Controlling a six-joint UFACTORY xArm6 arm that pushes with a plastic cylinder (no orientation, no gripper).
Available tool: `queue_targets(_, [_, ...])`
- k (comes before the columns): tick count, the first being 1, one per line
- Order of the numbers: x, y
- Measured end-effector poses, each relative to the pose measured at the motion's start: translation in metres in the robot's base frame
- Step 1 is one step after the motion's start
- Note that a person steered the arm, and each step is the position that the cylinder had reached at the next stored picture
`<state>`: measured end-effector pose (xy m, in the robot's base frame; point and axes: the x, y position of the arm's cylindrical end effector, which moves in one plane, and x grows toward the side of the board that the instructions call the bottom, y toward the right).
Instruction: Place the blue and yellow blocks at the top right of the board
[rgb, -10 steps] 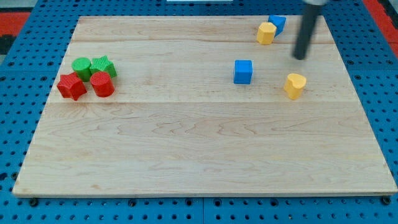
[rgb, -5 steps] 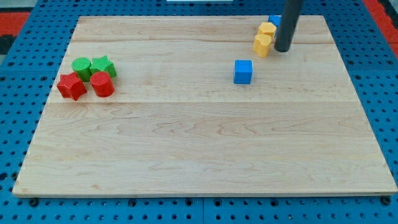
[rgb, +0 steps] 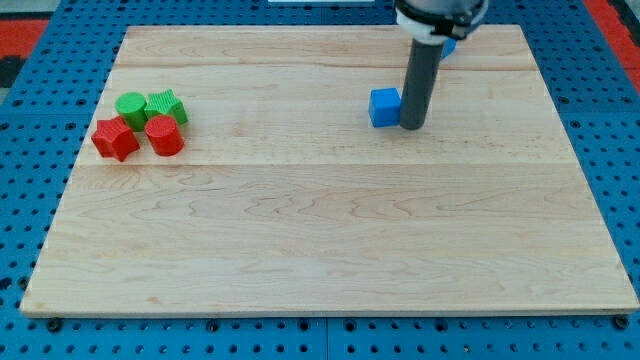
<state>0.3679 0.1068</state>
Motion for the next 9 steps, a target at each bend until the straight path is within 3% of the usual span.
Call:
queue_targets(2, [-0.009,0.002])
queue_targets(4, [0.047,-0.013])
queue_targets(6, [-0.034,-0.025])
queue_targets(7, [0.003,-0.028])
queue_targets(8, [-0.03,-0.082])
queue_targets(9, [-0.069,0.004])
